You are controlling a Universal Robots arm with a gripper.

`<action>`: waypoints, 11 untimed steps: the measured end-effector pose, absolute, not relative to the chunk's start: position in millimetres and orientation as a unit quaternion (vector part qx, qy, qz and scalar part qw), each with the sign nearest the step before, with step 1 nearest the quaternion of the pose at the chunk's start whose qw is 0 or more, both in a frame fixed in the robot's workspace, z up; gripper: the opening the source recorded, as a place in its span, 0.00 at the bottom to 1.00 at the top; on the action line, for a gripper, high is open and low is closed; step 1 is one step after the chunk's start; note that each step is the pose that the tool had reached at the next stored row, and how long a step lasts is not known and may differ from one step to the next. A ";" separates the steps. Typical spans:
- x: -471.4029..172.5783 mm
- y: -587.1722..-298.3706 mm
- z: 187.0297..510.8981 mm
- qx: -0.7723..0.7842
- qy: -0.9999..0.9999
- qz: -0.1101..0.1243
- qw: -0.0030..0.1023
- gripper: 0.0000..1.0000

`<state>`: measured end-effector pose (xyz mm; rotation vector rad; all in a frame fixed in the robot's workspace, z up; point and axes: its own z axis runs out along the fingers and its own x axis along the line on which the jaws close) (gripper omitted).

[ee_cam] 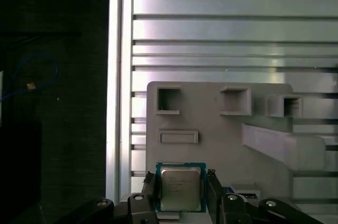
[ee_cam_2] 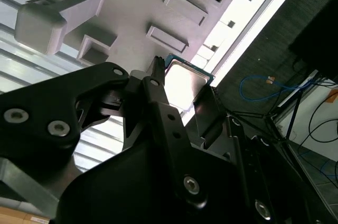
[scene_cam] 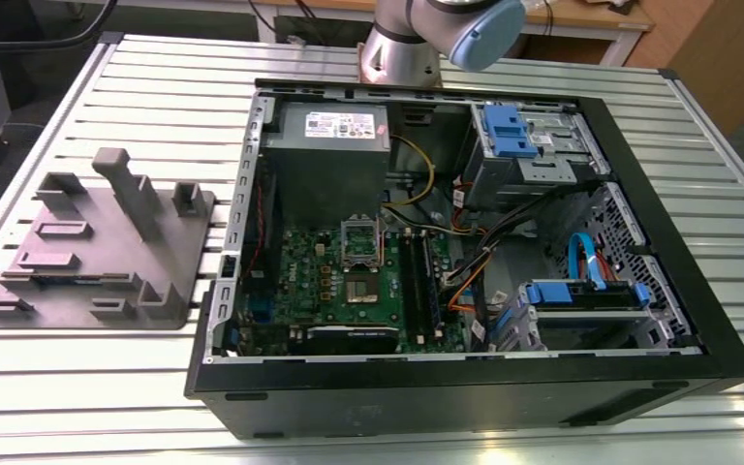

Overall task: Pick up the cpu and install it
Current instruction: 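Pick up the cpu and move it towards the insertion slot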

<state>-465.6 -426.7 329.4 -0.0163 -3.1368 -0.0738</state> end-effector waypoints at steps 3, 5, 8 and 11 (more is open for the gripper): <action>-465.7 -426.6 336.6 -0.005 -1.000 -0.024 0.002 0.47; -465.7 -426.6 342.7 -0.005 -1.000 -0.023 0.002 0.47; -465.6 -426.7 352.7 -0.005 -1.000 -0.024 0.002 0.47; -465.6 -426.7 359.5 -0.005 -1.000 -0.023 0.002 0.47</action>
